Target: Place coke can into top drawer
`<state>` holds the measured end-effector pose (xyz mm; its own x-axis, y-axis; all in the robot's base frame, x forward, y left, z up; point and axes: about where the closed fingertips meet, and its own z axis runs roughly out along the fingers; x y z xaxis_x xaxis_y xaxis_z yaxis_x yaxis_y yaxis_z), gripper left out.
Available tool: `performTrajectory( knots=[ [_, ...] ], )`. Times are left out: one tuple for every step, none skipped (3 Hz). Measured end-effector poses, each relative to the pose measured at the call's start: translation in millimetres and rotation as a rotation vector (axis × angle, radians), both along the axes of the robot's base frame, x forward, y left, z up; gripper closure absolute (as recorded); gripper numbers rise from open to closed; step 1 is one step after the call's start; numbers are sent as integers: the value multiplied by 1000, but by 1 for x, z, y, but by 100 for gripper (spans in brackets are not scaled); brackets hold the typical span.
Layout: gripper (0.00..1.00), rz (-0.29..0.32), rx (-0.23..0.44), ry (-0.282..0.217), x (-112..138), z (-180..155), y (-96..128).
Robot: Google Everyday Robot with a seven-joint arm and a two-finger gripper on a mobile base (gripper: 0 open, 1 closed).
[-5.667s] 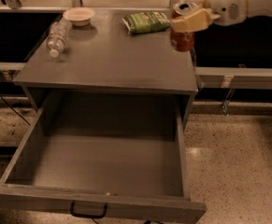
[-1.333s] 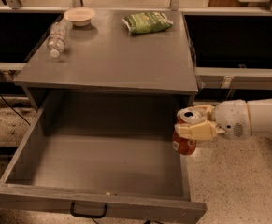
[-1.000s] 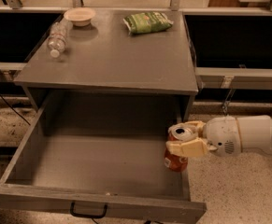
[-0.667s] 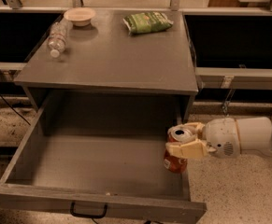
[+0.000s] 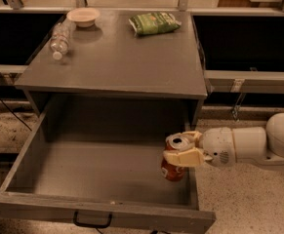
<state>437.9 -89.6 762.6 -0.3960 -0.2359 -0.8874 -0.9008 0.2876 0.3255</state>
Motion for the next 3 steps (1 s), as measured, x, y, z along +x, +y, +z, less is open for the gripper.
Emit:
performTrajectory(
  knots=[
    [100, 28, 10, 10, 11, -13, 18],
    [100, 73, 6, 15, 26, -20, 42],
    [100, 66, 13, 15, 23, -23, 42]
  ],
)
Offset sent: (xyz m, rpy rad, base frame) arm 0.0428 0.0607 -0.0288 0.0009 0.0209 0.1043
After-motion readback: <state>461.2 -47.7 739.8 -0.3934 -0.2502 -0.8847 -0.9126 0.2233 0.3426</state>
